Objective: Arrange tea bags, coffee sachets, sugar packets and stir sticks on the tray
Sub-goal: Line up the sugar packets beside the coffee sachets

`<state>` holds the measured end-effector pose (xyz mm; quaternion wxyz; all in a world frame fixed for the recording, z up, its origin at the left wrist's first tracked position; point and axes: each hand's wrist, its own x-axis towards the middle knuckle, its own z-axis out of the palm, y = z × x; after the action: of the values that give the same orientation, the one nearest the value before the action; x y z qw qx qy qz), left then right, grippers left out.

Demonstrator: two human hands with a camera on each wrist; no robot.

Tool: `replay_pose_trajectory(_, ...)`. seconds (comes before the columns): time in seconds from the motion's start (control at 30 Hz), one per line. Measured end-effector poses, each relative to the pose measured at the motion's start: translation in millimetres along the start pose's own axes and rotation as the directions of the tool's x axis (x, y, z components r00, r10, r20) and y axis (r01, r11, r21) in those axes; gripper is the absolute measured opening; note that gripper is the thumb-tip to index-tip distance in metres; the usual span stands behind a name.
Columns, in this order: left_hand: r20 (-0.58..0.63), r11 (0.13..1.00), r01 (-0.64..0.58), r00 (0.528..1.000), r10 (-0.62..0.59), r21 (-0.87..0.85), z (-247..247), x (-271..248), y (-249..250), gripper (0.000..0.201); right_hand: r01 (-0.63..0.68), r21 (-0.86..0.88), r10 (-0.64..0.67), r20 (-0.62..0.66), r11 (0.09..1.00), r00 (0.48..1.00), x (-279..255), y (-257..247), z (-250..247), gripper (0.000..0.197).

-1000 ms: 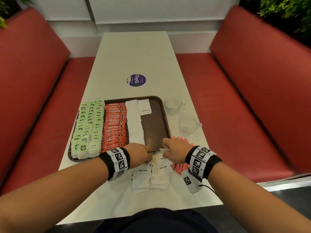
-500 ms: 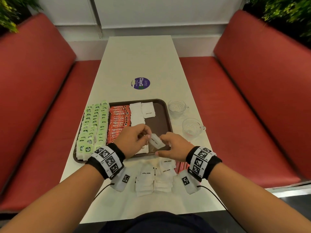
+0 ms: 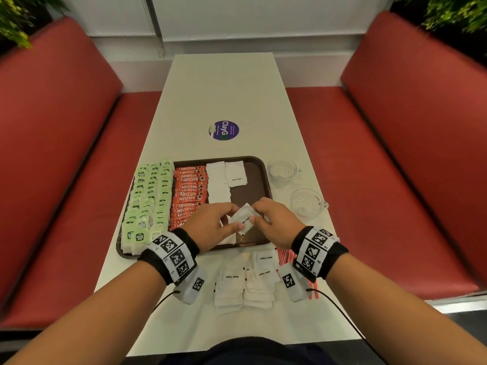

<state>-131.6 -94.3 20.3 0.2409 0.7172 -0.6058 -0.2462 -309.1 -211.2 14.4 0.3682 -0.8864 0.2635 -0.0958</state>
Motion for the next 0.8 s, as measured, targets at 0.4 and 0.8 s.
replay_pose_trajectory(0.4, -0.113, 0.95, 0.189, 0.98, -0.166, 0.247, -17, 106, -33, 0.023, -0.199, 0.194, 0.224, -0.115, 0.961, 0.968, 1, 11, -11, 0.024)
replay_pose_trajectory(0.8, 0.048, 0.763, 0.291, 0.92, -0.388, 0.578, -3, 185, -51, 0.03, -0.193, 0.253, 0.221, -0.084, 0.948, 0.972, 9, 22, -29, 0.012)
